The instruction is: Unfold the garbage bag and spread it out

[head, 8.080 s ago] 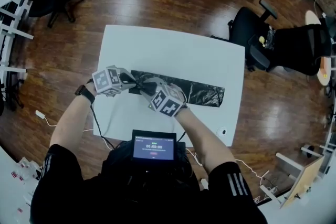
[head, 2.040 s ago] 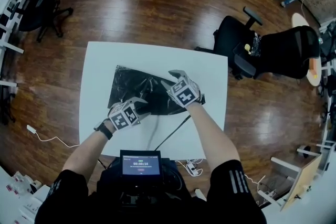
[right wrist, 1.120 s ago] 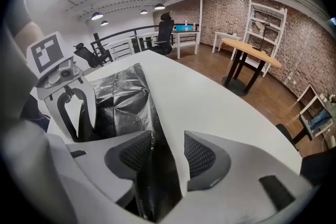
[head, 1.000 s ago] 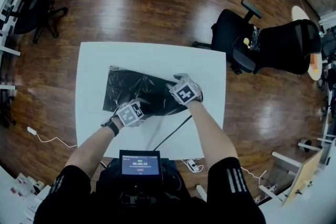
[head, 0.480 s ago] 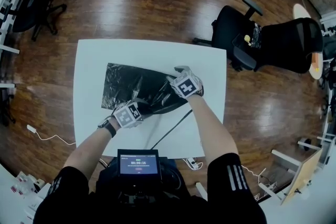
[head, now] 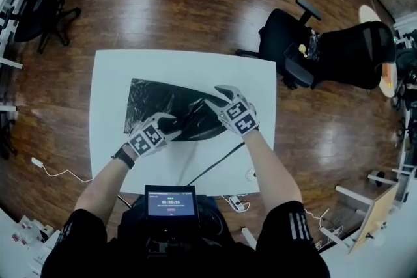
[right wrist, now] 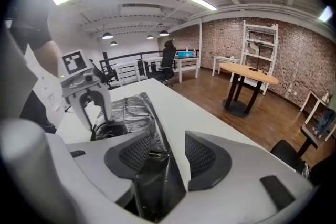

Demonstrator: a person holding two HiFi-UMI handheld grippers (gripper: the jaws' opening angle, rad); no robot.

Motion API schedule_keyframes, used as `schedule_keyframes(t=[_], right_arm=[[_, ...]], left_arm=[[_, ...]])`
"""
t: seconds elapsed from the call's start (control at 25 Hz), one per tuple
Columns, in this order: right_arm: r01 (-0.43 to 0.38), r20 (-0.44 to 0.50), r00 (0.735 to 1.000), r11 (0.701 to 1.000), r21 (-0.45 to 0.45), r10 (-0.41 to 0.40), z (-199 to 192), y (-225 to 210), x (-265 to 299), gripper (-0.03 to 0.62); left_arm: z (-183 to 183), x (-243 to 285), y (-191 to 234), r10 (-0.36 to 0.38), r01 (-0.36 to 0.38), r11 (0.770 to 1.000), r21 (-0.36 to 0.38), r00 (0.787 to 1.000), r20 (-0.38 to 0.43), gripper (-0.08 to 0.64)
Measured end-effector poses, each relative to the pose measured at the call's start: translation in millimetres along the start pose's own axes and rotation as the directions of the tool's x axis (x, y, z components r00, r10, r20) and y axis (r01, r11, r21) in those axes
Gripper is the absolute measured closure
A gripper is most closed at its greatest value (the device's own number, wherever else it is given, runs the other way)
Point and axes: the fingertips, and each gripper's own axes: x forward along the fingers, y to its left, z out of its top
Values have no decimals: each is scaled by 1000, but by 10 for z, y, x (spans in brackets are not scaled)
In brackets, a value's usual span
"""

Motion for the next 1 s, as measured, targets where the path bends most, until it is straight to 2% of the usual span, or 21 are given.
schedule_keyframes(t=[0.08,0.16,0.32,0.48,0.6,0.68,0.8,1.0], right_arm=[[-35,-19,999,999,-34,35,-105,122,-86,359],[-66,-72,996,996,-65,62,-308,228,-121,359],[-109,-147,984,992,-58,100,-670,323,-160,359],[-120,-154,982,991,-62,109,-815,327,-223,357],[-78,-72,995,989,-123,69,-605,345,-351,357],[-89,-50,995,986,-143,82,-494,421,-419,357],[-155,-129,982,976,-155,135,-624,547,-375,357],[-191,-265,953,972,-138,150,-1041,536,-213,347]], left_arm=[[-38,-157,252,69,-69,998,11,998,7,399],[-158,-293,468,111,-110,994,24,994,-24,385],[-418,-519,771,152,-144,985,92,984,-95,348],[-661,-616,978,168,-139,977,163,970,-176,307],[-774,-627,1053,171,-123,970,210,959,-227,307],[-793,-614,1070,167,-111,967,231,956,-241,302],[-851,-569,1091,162,-86,960,267,947,-276,295],[-930,-533,1157,146,-53,958,283,936,-319,244]])
